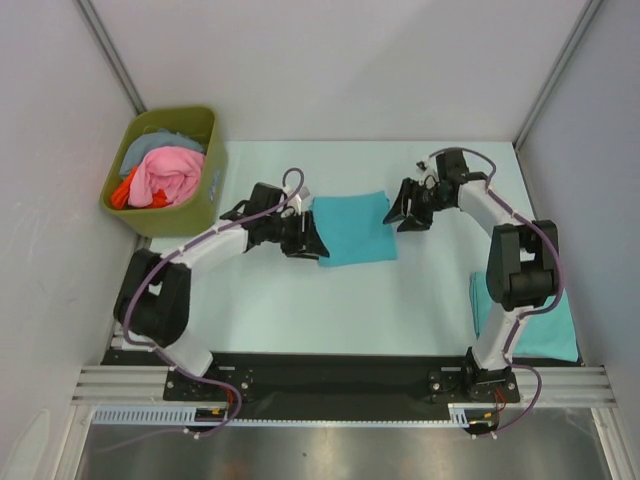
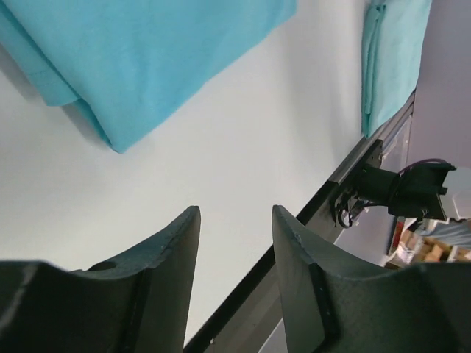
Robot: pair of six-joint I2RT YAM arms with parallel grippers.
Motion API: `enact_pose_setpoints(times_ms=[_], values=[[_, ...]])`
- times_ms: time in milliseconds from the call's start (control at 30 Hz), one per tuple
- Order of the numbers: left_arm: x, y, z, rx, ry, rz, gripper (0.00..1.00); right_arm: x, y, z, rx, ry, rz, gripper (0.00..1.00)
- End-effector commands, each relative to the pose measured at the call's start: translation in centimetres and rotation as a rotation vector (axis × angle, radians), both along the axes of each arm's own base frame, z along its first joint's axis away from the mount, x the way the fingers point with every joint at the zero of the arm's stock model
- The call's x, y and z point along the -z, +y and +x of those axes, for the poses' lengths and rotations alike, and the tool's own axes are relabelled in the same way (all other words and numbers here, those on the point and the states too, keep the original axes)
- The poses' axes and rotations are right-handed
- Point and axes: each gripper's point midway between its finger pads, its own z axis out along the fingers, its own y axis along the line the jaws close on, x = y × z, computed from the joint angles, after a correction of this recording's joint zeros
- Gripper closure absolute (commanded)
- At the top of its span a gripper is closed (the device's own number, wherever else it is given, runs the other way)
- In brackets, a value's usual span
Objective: Fold and stack the t-shirts
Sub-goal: Fold the tshirt, then neatly place the folded tshirt to the corner
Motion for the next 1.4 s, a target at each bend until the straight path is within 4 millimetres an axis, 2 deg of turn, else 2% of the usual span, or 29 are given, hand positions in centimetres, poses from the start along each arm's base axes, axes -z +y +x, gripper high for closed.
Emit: enact_pose_setpoints(times_ms=[0, 33, 67, 100, 133, 167, 200, 233, 267, 300, 333, 467, 600, 633, 667, 867, 1033, 1167, 1233, 1267, 1367], values=[[-4.2, 0.7, -0.5, 0.025, -0.108, 0.025, 0.5, 0.0, -1.9, 4.4, 0.061, -0.113, -0.15, 0.36], [-4.7, 0.9, -0.6, 0.022, -0.115, 0.026, 0.5, -0.1, -1.9, 5.4, 0.064, -0.133, -0.155, 0.32], [-4.8, 1.1, -0.9, 0.019, -0.112, 0.031, 0.5, 1.4, -1.9, 6.3, 0.06, -0.116, -0.166, 0.29], [-5.5, 1.2, -1.1, 0.017, -0.13, 0.024, 0.5, 0.1, -1.9, 8.2, 0.066, -0.168, -0.174, 0.24], [-5.4, 1.4, -1.6, 0.018, -0.122, 0.024, 0.5, 0.2, -2.0, 8.9, 0.061, -0.168, -0.179, 0.22], [-5.5, 1.5, -1.8, 0.017, -0.125, 0.023, 0.5, 1.7, -1.9, 9.6, 0.051, -0.141, -0.187, 0.2], [-5.5, 1.7, -2.1, 0.017, -0.127, 0.025, 0.5, 1.7, -2.0, 10.1, 0.037, -0.148, -0.197, 0.17], [-5.6, 2.0, -2.6, 0.013, -0.129, 0.024, 0.5, 0.7, -1.9, 11.5, 0.034, -0.187, -0.201, 0.16], [-5.5, 2.2, -2.7, 0.01, -0.136, 0.034, 0.5, 0.6, -1.9, 12.1, 0.027, -0.2, -0.205, 0.14], [-5.4, 2.5, -3.1, 0.01, -0.135, 0.043, 0.5, 1.6, -1.9, 12.4, 0.017, -0.188, -0.213, 0.12], [-5.4, 2.8, -3.5, 0.005, -0.14, 0.048, 0.49, 1.1, -2.0, 13.3, 0.005, -0.223, -0.216, 0.11], [-5.0, 3.8, -4.6, -0.007, -0.145, 0.063, 0.48, 1.8, -1.2, 14.5, -0.027, -0.261, -0.176, 0.08], [-4.3, 4.3, -5.6, -0.018, -0.129, 0.063, 0.48, 2.3, 0.4, 15.8, -0.051, -0.29, -0.09, 0.05], [-3.9, 4.5, -5.9, -0.021, -0.114, 0.066, 0.48, 3.6, 0.5, 15.9, -0.054, -0.264, -0.091, 0.05], [-4.0, 4.5, -6.0, -0.022, -0.121, 0.061, 0.47, 3.2, 0.8, 16.4, -0.067, -0.285, -0.093, 0.05], [-3.8, 4.9, -6.3, -0.033, -0.118, 0.069, 0.47, 5.9, 0.9, 16.5, -0.087, -0.266, -0.132, 0.1], [-3.8, 5.3, -6.3, -0.041, -0.124, 0.08, 0.46, 6.7, 1.7, 15.9, -0.149, -0.275, -0.13, 0.15], [-3.7, 5.5, -6.2, -0.043, -0.124, 0.089, 0.46, 7.4, 2.5, 13.5, -0.201, -0.224, -0.132, 0.21], [-3.8, 5.6, -6.1, -0.047, -0.124, 0.089, 0.46, 6.7, 2.0, 13.2, -0.186, -0.242, -0.17, 0.21], [-3.6, 5.6, -6.1, -0.046, -0.121, 0.092, 0.46, 7.4, 1.6, 12.8, -0.177, -0.235, -0.178, 0.21], [-3.6, 5.5, -6.0, -0.041, -0.113, 0.09, 0.46, 7.0, 0.2, 13.3, -0.139, -0.235, -0.216, 0.19]])
